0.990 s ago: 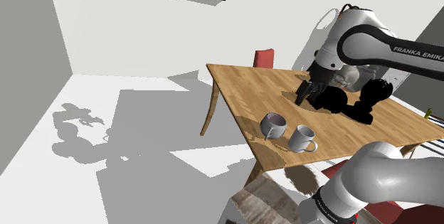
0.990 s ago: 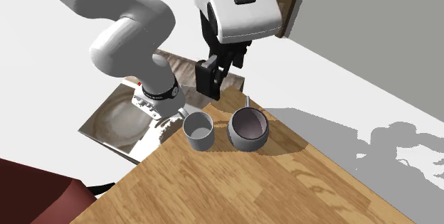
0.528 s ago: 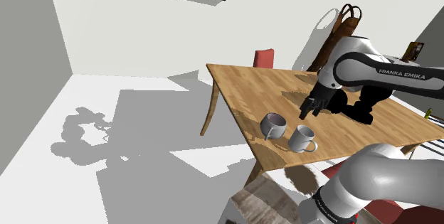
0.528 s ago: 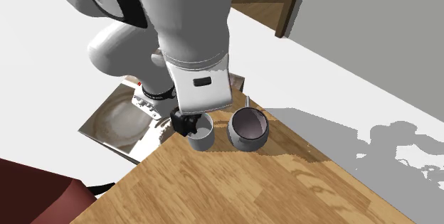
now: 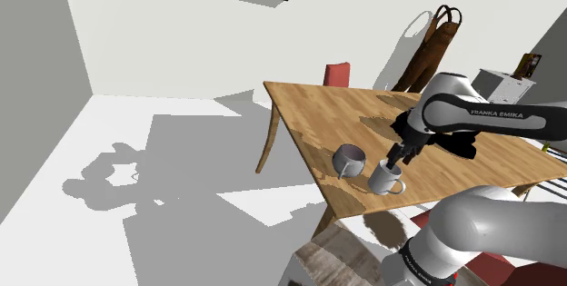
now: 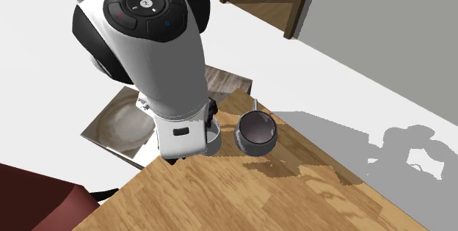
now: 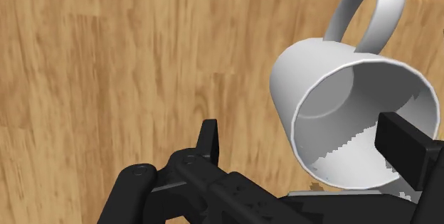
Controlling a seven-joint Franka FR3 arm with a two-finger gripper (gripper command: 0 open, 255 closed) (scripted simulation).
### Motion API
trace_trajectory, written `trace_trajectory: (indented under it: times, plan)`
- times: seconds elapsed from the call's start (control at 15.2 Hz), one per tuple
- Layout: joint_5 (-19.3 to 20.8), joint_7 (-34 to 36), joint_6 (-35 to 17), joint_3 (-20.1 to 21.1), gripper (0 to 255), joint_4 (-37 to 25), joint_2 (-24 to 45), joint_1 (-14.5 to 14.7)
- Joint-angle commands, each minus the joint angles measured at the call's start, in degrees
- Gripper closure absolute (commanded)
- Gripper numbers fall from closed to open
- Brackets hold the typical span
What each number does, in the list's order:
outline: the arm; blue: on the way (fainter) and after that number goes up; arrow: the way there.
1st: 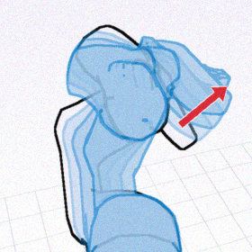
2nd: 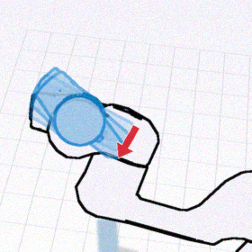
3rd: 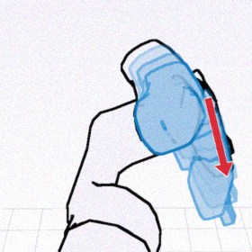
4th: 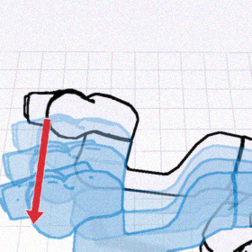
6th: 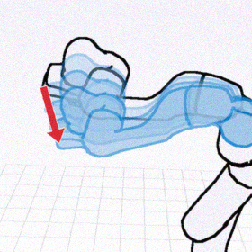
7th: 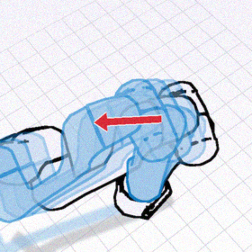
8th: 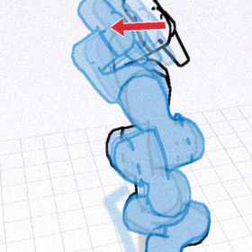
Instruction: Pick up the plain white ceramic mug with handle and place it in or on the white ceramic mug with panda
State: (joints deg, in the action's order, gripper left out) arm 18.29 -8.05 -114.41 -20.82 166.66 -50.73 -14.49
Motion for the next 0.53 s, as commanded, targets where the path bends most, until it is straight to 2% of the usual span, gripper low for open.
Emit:
trace_trajectory:
  times: [0.0,0.26,0.46]
  plan:
    - [0.65,-0.04,-1.98,-0.6,0,1.22,0.75,-0.33]
    - [1.69,0.06,-5.69,-1.54,0,3.19,2.55,-0.71]
    - [1.69,0.06,-5.69,-1.54,0,3.19,2.54,-0.71]
